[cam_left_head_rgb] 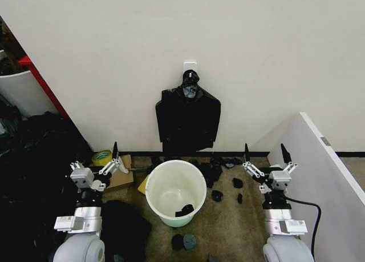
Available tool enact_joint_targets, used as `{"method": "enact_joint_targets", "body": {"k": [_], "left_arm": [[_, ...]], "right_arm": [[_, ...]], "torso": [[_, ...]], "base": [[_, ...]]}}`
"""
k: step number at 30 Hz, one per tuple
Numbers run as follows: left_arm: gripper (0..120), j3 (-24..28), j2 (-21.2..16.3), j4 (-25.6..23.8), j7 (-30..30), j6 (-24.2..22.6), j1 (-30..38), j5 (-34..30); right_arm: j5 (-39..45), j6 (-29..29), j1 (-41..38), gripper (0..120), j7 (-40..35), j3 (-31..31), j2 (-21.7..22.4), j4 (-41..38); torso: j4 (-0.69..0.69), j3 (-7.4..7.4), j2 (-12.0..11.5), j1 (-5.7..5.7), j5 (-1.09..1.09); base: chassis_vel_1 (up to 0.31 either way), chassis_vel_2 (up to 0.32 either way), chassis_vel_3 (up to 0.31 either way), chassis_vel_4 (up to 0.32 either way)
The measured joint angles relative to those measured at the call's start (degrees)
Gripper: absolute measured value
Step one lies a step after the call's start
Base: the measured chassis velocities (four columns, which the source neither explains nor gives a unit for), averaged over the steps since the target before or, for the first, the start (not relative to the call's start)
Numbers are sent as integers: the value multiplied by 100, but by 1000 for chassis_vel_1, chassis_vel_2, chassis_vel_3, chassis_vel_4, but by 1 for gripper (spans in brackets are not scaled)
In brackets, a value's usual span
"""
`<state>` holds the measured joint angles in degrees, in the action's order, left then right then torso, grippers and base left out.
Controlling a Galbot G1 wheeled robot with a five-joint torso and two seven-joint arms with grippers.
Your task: Place the garbage bag over the trash bin.
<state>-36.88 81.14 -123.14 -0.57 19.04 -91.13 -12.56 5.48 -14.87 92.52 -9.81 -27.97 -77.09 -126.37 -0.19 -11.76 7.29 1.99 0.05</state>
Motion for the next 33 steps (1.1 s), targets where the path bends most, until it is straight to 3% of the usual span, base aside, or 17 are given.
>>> {"method": "enact_joint_targets", "body": {"k": [3,6,10,13,33], "left_arm": [[100,39,-18,-40,18,-45,-8,-6],[100,473,-258,-508,365,-652,-37,-266],[100,701,-385,-751,560,-985,-54,-420],[100,609,-275,-796,722,-1404,52,-520],[100,562,-231,-297,497,-1457,217,-452]], "right_arm": [[545,453,17,100,-63,-2,56,-295],[853,716,-40,100,-146,8,73,-417],[891,678,-52,100,-102,-9,112,-356],[878,543,-99,100,37,-19,122,-242],[427,331,-410,100,203,251,-105,383]], "torso": [[0,0,0,0,-2],[1,0,0,0,-1],[-1,0,0,0,0],[1,0,0,0,-2],[1,0,0,1,-1]], "base": [[0,0,0,0],[0,0,0,0],[0,0,0,0],[0,0,0,0],[0,0,0,0]]}}
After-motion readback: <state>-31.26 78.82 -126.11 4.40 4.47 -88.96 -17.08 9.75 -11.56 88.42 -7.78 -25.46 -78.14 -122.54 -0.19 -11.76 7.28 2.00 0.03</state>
